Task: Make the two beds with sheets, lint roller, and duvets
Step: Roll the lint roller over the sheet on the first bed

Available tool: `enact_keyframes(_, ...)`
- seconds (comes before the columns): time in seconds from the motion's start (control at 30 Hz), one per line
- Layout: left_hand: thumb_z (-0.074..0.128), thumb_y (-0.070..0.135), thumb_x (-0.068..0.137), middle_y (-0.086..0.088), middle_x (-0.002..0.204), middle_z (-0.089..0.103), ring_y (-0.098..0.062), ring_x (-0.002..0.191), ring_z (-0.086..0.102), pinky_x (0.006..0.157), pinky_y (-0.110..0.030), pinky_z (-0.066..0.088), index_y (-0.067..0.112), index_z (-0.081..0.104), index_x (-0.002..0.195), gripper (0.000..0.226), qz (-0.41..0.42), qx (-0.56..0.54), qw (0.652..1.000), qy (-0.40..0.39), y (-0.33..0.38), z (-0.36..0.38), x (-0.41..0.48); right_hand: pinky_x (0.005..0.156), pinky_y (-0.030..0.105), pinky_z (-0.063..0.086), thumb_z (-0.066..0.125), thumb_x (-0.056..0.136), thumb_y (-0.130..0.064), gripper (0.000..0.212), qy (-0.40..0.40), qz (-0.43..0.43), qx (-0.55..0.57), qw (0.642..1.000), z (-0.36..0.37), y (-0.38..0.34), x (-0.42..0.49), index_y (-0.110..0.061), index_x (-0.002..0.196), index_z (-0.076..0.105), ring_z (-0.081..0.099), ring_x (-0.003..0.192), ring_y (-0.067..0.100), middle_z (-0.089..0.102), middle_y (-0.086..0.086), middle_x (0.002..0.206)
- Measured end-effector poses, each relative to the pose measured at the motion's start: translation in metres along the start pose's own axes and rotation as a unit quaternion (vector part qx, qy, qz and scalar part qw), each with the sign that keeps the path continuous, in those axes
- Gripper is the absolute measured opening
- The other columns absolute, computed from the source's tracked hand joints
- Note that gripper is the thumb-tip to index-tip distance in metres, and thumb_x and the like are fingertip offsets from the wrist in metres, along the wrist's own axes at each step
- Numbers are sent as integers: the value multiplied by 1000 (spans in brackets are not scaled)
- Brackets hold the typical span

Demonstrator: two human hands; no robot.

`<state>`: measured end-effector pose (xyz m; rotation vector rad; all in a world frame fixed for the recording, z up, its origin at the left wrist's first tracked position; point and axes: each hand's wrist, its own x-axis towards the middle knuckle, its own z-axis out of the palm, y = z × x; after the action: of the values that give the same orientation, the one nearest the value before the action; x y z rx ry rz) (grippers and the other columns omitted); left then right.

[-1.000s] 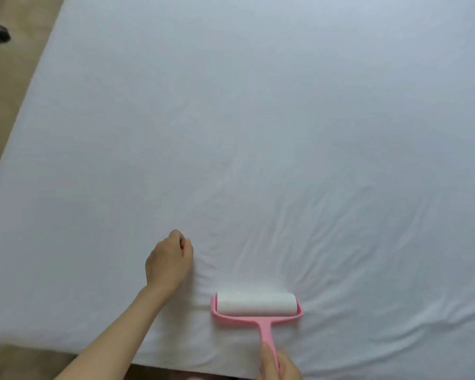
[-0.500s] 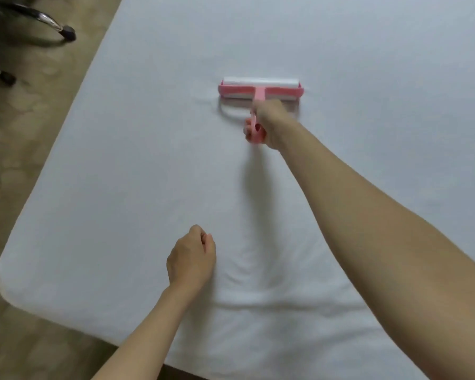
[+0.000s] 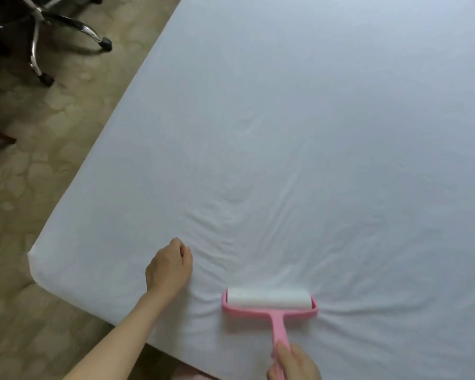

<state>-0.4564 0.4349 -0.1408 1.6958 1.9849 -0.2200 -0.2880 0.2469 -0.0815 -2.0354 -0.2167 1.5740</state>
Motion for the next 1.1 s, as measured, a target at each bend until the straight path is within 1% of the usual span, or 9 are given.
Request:
enact_keyframes(0.07,39,25,96,-3,68,55,-20,60,49,52,-29,35,9,46,79,24,6,0,1000,0,0,-1,6,33,15,25,49,96,-13,28,4,-28,58,998,1,-54,16,0,71,50,32,30,14,40,10,44)
enact_keyframes(0.37,40,23,95,-2,69,55,-20,61,49,52,-29,34,9,48,80,21,65,-15,998,-5,-13,-24,62,41,18,33,38,99,-41,37,28,-149,135,979,86,-312,197,-12,79,46,39,36,12,43,3,60)
enact_keyframes(0.53,39,20,93,-5,72,58,-27,69,55,55,-31,38,7,49,82,20,102,-3,994,-25,-49,-48,100,40,17,29,38,97,-43,31,80,-117,105,984,137,-252,210,-15,83,41,35,38,13,39,2,58)
enact_keyframes(0.73,39,19,93,-7,71,57,-24,63,49,51,-29,33,6,48,81,20,122,24,990,-61,-87,-75,129,36,18,25,43,99,-32,34,65,20,72,995,172,-59,43,-10,74,47,31,38,14,37,4,50)
enact_keyframes(0.83,38,19,93,-7,72,57,-23,62,47,52,-29,31,7,47,81,19,125,36,988,-83,-97,-87,134,59,22,50,54,94,-31,53,196,177,101,959,172,-11,23,14,67,58,52,40,32,52,23,51)
enact_keyframes(0.9,38,18,93,-7,73,57,-23,62,46,53,-29,32,7,47,81,19,125,39,987,-93,-102,-93,136,98,30,46,60,83,-51,94,502,159,153,836,181,-26,29,41,73,44,43,50,71,43,58,71)
enact_keyframes(0.93,38,18,93,-7,73,58,-23,62,47,53,-29,32,7,47,81,19,125,39,987,-93,-104,-96,138,82,46,52,59,78,-62,103,363,144,274,879,183,-48,15,39,70,41,42,49,71,42,59,74)
enact_keyframes(1.0,38,18,93,-7,72,58,-23,62,47,54,-30,33,6,48,82,19,127,39,987,-89,-108,-101,144,38,23,30,62,86,-44,60,168,59,309,934,193,-110,-7,8,62,45,43,37,19,43,17,51)
enact_keyframes(1.1,38,18,94,-8,73,58,-23,63,49,54,-30,35,6,49,82,20,131,46,986,-89,-114,-106,154,38,14,20,48,97,-25,39,181,-101,180,962,198,-209,58,-16,61,38,28,37,13,32,5,48)
